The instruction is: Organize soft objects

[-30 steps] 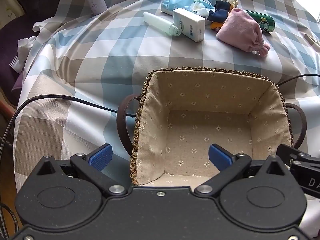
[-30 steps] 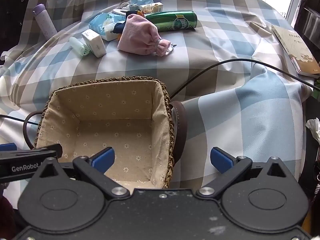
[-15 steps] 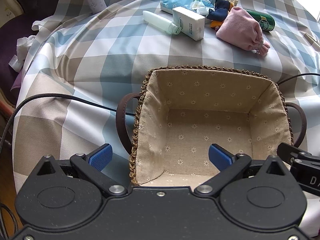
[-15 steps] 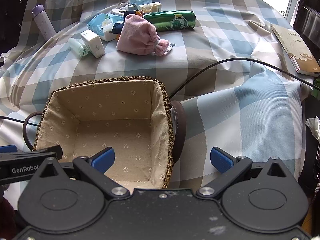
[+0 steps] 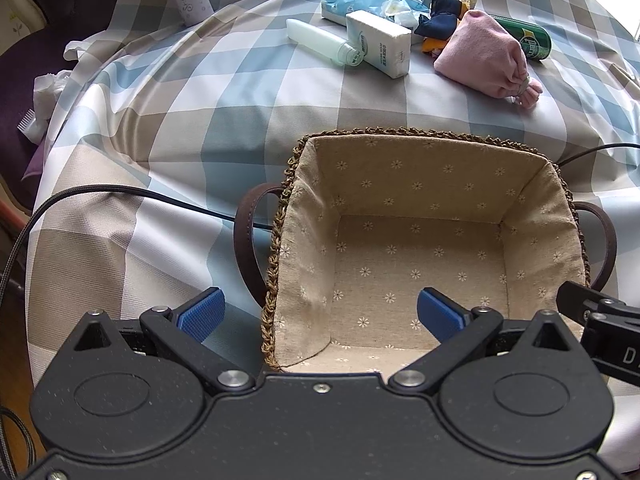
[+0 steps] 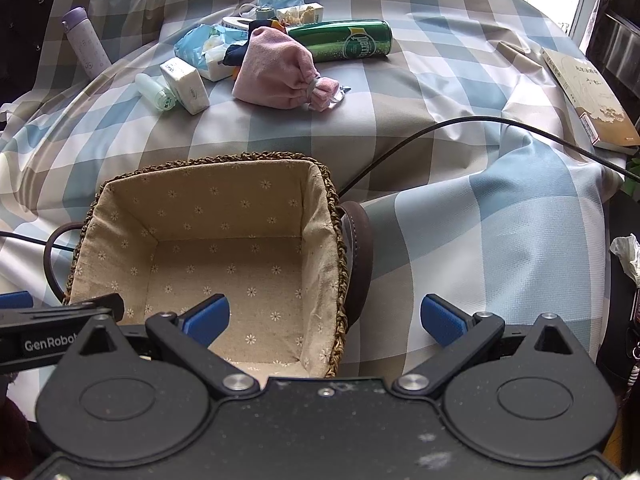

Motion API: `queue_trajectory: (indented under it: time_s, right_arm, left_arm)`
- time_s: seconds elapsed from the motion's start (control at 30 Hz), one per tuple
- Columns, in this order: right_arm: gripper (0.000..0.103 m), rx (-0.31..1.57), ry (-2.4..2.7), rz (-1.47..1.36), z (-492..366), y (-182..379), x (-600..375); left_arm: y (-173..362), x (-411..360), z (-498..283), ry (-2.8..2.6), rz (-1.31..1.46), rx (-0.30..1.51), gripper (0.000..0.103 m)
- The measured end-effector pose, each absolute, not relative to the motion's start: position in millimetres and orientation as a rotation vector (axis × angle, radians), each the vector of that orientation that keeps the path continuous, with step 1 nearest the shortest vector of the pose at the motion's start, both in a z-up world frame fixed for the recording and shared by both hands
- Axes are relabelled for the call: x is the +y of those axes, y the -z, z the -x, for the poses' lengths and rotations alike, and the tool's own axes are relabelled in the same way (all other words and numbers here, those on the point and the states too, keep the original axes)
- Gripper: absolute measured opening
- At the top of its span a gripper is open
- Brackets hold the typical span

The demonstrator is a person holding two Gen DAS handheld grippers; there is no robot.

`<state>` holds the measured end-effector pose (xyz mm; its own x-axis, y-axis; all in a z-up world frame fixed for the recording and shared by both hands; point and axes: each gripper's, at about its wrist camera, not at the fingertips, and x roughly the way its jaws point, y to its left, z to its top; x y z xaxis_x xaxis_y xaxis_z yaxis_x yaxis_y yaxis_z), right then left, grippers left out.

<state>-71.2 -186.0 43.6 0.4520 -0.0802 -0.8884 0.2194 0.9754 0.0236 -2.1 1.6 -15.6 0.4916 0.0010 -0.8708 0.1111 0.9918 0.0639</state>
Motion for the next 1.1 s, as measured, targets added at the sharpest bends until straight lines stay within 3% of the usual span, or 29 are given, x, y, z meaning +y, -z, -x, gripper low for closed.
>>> queue_trajectory:
  time_s: [1.1]
  right_arm:
    - [0.102, 1.096, 0.186, -0.152, 68.2, -43.8, -187.6]
  left_arm:
    - [14.6, -2.2, -0.6, 0.066, -0.131, 1.066, 0.099]
